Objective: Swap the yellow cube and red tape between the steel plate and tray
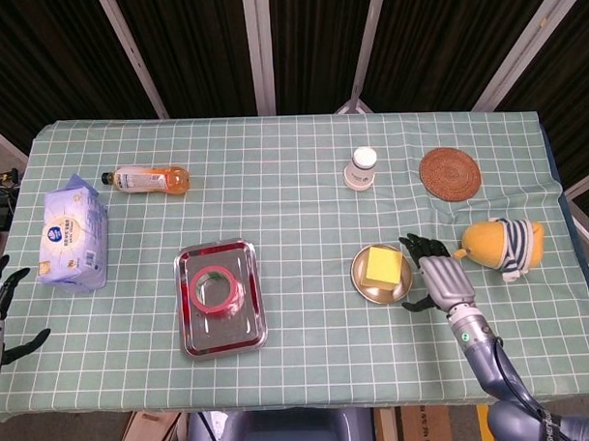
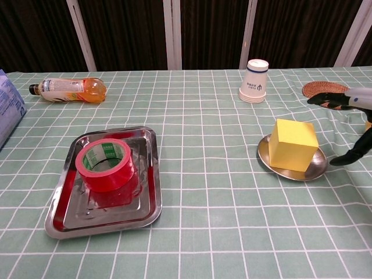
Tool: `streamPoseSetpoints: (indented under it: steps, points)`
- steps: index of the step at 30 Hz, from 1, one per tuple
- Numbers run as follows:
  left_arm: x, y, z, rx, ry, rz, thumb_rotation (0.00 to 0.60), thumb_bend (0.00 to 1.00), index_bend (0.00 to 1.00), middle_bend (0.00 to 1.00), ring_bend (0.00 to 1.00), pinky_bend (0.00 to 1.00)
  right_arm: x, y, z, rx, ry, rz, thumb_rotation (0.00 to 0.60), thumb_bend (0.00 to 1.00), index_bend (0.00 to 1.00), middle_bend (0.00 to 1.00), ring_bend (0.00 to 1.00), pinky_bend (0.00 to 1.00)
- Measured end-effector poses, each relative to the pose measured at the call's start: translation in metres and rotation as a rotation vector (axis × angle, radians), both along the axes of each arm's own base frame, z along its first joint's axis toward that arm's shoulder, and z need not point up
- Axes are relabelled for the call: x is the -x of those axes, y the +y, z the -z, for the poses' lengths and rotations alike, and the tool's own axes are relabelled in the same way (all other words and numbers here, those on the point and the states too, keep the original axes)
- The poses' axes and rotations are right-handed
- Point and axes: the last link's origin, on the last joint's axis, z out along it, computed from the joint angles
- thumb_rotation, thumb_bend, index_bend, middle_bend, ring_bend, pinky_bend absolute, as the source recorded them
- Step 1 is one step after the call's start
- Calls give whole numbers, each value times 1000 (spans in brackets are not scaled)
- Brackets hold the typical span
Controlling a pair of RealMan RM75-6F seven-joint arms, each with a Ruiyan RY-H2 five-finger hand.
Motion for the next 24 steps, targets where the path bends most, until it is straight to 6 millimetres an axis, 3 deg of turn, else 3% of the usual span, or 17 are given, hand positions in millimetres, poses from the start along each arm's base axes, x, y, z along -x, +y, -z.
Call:
streamPoseSetpoints:
  steps: [5,14,24]
  points:
    - [1,2,1,-5,5,-8,600,166,169,0,0,91,-3,-8,10,-16,20,-3,600,0,15,17,36,0]
    - [1,2,0,-17,8,-13,600,166,169,0,0,91,-9,-19,27,-29,15,-3,600,1,119,196,223,6]
    - [1,1,-1,-28,6,-18,600,166,169,0,0,91,-13,-32,42,-2,59,-36,600,187,328,422,455,158]
